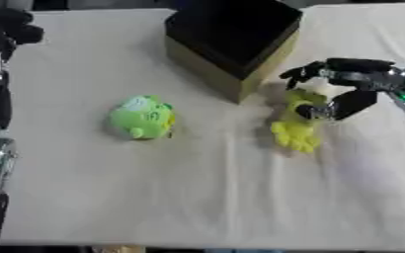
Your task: Pick up objects on the table and place them in the box.
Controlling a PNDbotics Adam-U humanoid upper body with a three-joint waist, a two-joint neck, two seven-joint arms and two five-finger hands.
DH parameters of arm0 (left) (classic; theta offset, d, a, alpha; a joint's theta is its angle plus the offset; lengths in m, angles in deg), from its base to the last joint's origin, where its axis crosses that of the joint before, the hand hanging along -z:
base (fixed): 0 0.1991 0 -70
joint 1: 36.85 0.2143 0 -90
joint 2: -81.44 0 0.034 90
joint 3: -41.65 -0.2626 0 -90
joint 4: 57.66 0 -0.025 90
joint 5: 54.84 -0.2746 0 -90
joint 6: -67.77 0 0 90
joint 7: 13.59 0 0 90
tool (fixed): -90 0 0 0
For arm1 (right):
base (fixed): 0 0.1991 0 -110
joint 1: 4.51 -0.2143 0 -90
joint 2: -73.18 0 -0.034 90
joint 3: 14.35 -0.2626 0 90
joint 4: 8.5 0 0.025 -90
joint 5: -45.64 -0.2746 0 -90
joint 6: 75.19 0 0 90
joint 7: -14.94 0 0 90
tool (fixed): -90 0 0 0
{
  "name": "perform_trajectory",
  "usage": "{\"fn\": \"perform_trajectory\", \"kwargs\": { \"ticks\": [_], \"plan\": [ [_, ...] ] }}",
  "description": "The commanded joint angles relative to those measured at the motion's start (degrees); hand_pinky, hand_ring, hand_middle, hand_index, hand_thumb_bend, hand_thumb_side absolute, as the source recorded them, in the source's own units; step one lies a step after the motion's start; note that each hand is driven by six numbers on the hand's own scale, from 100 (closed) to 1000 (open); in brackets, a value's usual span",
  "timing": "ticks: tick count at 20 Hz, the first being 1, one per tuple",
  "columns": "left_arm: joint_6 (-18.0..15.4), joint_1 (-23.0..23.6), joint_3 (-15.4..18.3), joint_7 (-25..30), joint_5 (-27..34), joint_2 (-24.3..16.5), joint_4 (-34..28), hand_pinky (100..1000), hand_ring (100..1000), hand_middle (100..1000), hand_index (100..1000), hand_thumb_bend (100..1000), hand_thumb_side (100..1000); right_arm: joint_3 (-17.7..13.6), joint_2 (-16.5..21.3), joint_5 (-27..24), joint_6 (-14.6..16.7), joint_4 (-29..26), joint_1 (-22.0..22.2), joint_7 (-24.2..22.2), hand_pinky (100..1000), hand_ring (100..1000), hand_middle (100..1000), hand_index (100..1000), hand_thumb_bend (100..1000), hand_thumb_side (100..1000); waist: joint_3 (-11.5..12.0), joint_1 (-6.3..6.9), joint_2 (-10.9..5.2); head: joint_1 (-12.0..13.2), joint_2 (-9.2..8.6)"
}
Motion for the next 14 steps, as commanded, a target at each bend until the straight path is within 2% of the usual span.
{"fn": "perform_trajectory", "kwargs": {
  "ticks": [1, 7, 10, 12, 13, 14],
  "plan": [
    [-0.1, -0.6, 0.2, 0.1, 0.2, -1.0, -1.1, 699, 651, 649, 681, 100, 776, 0.1, 0.6, 1.1, 18.7, 0.3, -1.1, -18.8, 882, 922, 807, 1000, 304, 701, 0.0, 0.08, -1.16, -0.3, -0.46],
    [-0.2, -0.8, 0.1, 0.4, 0.3, -1.2, -1.1, 698, 651, 649, 680, 100, 773, -0.5, 1.1, 2.0, 18.7, 0.6, -1.7, -18.8, 871, 911, 762, 966, 334, 626, 0.0, 0.09, -1.23, -0.4, -0.51],
    [-0.1, -0.7, 0.2, 0.5, 0.2, -1.2, -1.1, 698, 652, 650, 680, 100, 773, -0.9, 1.5, 2.6, 18.7, 0.7, -1.9, -18.8, 869, 902, 730, 932, 338, 544, -0.1, 0.04, -1.26, -0.4, -0.51],
    [-0.1, -0.8, 0.2, 0.5, 0.2, -1.2, -1.1, 698, 652, 650, 680, 100, 773, -1.2, 1.6, 2.9, 18.7, 0.6, -1.9, -18.8, 862, 872, 657, 889, 321, 483, -0.1, -0.01, -1.23, -0.3, -0.57],
    [-0.1, -0.8, 0.2, 0.5, 0.2, -1.2, -1.1, 698, 652, 650, 680, 100, 773, -1.4, 1.6, 3.0, 18.7, 0.6, -1.8, -18.8, 862, 872, 657, 889, 321, 483, 0.0, -0.02, -1.21, -0.3, -0.60],
    [-0.1, -0.8, 0.2, 0.6, 0.2, -1.1, -1.1, 698, 652, 650, 680, 100, 773, -1.7, 1.6, 2.9, 18.7, 0.5, -1.8, -18.7, 855, 844, 595, 842, 313, 454, 0.0, -0.05, -1.20, -0.2, -0.64]
  ]
}}
